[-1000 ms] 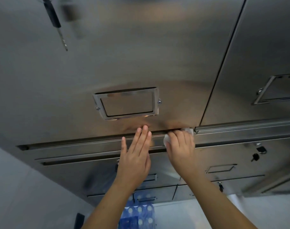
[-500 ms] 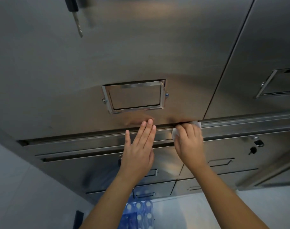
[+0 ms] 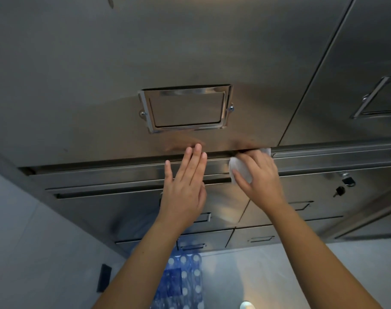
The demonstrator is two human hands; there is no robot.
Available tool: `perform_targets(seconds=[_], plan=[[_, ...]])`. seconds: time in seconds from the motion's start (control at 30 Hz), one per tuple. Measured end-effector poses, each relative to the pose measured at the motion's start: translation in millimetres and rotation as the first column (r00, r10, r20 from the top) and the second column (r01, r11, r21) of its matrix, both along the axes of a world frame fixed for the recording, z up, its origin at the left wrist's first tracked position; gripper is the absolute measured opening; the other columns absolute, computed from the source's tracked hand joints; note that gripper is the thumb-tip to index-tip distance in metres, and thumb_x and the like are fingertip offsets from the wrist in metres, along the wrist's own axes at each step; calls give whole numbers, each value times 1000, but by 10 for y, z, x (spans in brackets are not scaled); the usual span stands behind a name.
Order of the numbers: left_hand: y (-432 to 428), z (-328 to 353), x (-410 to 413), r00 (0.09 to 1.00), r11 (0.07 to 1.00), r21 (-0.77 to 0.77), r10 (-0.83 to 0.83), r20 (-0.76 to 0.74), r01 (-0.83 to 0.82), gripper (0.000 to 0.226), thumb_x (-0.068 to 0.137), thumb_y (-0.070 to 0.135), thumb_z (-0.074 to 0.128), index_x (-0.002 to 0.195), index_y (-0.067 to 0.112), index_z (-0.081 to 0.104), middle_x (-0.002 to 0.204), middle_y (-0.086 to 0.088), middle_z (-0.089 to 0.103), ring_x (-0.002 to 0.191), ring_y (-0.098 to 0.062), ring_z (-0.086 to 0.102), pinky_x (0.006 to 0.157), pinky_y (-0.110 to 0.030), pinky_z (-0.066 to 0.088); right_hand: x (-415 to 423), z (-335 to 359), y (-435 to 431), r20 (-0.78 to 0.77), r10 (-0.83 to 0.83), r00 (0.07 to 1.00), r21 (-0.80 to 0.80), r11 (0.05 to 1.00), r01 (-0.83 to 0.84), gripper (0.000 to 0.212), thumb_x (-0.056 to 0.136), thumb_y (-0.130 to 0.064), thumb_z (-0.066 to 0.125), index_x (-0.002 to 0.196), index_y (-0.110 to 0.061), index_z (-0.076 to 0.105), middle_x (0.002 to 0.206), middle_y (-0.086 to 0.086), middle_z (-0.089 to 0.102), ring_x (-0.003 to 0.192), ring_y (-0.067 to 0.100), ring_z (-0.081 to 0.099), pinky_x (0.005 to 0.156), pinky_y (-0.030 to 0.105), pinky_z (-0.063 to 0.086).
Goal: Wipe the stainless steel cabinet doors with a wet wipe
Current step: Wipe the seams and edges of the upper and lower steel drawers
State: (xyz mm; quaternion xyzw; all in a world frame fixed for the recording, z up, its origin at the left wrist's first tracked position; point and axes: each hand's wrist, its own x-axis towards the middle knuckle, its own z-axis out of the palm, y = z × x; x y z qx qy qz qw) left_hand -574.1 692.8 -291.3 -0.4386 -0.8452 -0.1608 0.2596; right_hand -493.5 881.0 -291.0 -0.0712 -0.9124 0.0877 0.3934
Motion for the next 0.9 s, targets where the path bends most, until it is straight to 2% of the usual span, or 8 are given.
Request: perform_targets(seconds=[0.13,0.23,0.33,0.47,0.6,0.7,0.9], plan=[[-80,4,-19,1000,1000,18,20,3,-20,63,88,23,35,147,9,19,156,-2,11,146,-14,-2,107,-59,7,14,-35,-22,-19,-86,996,67,994,87,35,84,-32,54,108,-7,64,102,18,54,96,28,48,78,39,44],[-124,-19,-28,1000,1000,27,16,14,-17,63,88,23,35,147,9,19,156,-2,9,146,-15,-1,107,-59,7,27,-91,-21,-16,-114,993,124,986,115,37,85,-32,54,116,-12,56,108,18,49,101,31,46,79,45,46],[-149,-45,-33,1000,999,31,16,14,-16,64,88,23,36,147,9,18,156,-1,7,146,-14,-4,107,-60,5,49,-202,-52,2,-131,991,143,981,129,46,84,-31,57,125,-12,49,118,18,45,112,35,47,86,48,45],[-162,-59,-28,1000,999,48,6,21,-7,63,88,22,36,147,8,20,156,-2,9,146,-14,-3,106,-60,7,13,-296,-188,-14,-174,985,148,973,174,57,85,-30,59,134,-8,42,131,20,38,127,38,39,99,51,38],[-160,-79,-26,999,999,51,2,39,-4,63,89,23,35,147,9,18,156,-3,9,146,-15,-2,107,-59,6,-119,-342,-440,13,-122,992,152,981,118,60,88,-36,54,140,-11,36,142,16,31,135,36,30,106,54,30],[-151,-83,-22,999,999,52,3,45,-5,63,88,22,35,147,9,18,156,-1,7,146,-14,-3,106,-60,4,-95,-363,-384,30,-103,994,180,979,96,58,88,-33,53,141,-15,35,143,13,31,136,34,30,105,57,29],[-156,-77,-30,999,999,37,12,48,-14,63,88,23,35,148,10,17,156,0,6,145,-12,-6,104,-61,0,140,-361,2,2,-222,975,170,961,219,53,87,-25,56,137,-17,41,138,17,36,134,37,33,99,61,35]])
